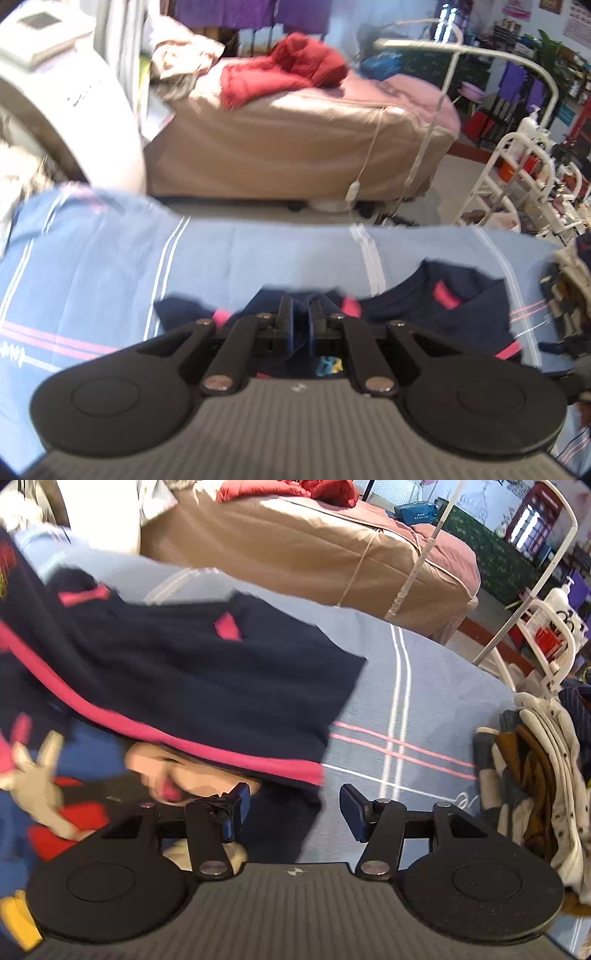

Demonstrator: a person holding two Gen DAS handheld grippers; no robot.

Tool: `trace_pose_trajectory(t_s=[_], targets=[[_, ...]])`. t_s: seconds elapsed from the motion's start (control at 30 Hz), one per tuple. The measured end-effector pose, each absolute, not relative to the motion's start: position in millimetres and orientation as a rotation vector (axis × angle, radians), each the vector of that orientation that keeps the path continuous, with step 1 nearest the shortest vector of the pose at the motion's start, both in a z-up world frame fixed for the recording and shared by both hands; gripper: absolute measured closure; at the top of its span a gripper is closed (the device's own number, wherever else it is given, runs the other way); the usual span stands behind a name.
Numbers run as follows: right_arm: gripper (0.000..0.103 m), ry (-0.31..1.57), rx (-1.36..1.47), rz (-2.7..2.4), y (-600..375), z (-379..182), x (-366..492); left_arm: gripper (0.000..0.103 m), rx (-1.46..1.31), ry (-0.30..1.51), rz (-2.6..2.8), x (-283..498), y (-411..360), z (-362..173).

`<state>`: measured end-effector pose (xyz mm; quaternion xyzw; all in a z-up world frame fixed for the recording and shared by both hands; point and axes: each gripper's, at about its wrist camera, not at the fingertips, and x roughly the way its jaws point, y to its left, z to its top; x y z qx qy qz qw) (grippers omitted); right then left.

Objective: Fold small clothes

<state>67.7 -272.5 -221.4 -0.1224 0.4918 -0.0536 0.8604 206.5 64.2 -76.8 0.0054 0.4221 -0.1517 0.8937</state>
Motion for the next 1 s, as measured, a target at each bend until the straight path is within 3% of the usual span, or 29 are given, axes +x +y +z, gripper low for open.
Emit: trace_pose_trajectory(t_s=[0.27, 0.33, 0.37, 0.4, 0.5, 0.87, 1.0], targets=[[0.015, 0.961, -0.325, -0.108, -281, -239, 79, 0.096, 0.019, 0.793, -0.387, 207, 7, -9], [0.04, 0.951, -0.292, -0.113, -292, -237, 85, 0.096, 0.036, 0.794, -0.384, 204, 0, -3], [0.066, 0.95, -0.273, -0.117, -297, -235, 86, 0.096, 0.043, 0.804, -0.373, 202, -1, -4], [0.074, 0.95, -0.263, -0.121, -302, -234, 85, 0.096, 0.046, 0.823, -0.355, 201, -1, -6], [0.08, 0.944, -0.239, -0.129, -314, -230, 77, 0.096, 0.032, 0.922, -0.288, 199, 11, -30], [0.08, 0.994, -0.266, -0.073, -319, -243, 75, 0.095, -0.061, 1.266, -0.082, 218, 72, -207], [0.064, 1.003, -0.28, -0.06, -320, -236, 72, 0.086, -0.034, 1.31, -0.053, 216, 71, -237]])
